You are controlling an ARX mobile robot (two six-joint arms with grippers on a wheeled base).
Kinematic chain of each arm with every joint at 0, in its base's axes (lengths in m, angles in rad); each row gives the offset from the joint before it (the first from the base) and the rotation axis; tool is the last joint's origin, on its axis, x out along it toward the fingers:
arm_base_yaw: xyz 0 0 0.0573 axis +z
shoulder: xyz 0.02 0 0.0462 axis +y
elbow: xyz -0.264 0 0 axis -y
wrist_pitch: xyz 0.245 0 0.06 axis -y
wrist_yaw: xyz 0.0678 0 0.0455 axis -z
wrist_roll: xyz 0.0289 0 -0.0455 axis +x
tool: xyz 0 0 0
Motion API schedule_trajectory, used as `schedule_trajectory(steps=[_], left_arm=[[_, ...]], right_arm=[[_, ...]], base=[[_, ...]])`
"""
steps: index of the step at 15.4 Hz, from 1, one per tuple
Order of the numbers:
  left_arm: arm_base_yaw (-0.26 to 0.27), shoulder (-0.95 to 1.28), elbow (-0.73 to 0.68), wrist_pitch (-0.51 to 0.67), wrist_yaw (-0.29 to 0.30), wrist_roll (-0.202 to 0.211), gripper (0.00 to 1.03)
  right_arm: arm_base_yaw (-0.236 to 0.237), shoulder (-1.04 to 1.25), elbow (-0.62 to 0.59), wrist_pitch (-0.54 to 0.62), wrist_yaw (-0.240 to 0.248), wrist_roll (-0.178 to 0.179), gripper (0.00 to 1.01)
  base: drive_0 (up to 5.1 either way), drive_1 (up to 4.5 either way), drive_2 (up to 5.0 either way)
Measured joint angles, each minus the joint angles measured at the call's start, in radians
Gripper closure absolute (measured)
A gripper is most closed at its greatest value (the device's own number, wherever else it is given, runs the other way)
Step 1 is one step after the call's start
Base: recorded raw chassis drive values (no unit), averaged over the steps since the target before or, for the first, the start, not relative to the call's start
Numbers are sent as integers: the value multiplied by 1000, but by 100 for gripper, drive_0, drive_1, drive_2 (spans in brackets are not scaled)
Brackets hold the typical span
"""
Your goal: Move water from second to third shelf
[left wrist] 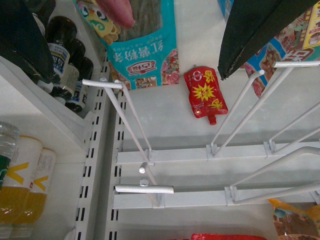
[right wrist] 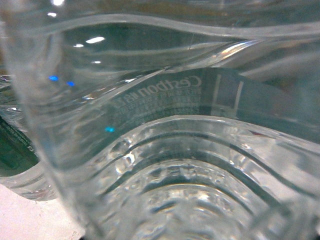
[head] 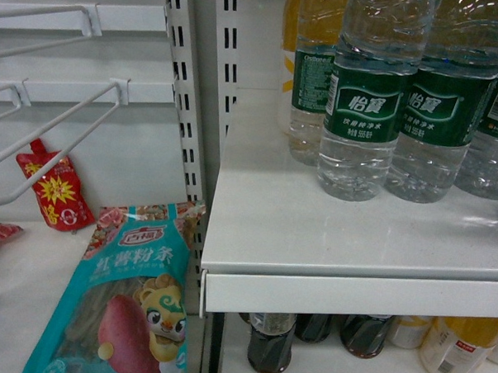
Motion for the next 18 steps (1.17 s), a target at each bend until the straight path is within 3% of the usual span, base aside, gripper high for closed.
schedule_trajectory(steps=[5,9,14,18], left_arm=[[0,0,0,0,0,0,5],[0,0,0,0,0,0,5],[0,0,0,0,0,0,5],[0,0,0,0,0,0,5]], right_arm=[[10,6,22,10,10,3,1],[9,-23,22,-4,10,-5,3],[8,-97,4,-68,14,-65,3],[8,-221,-45,-135,10,-80,3]], base=[[0,0,0],[0,0,0],[0,0,0],[0,0,0]])
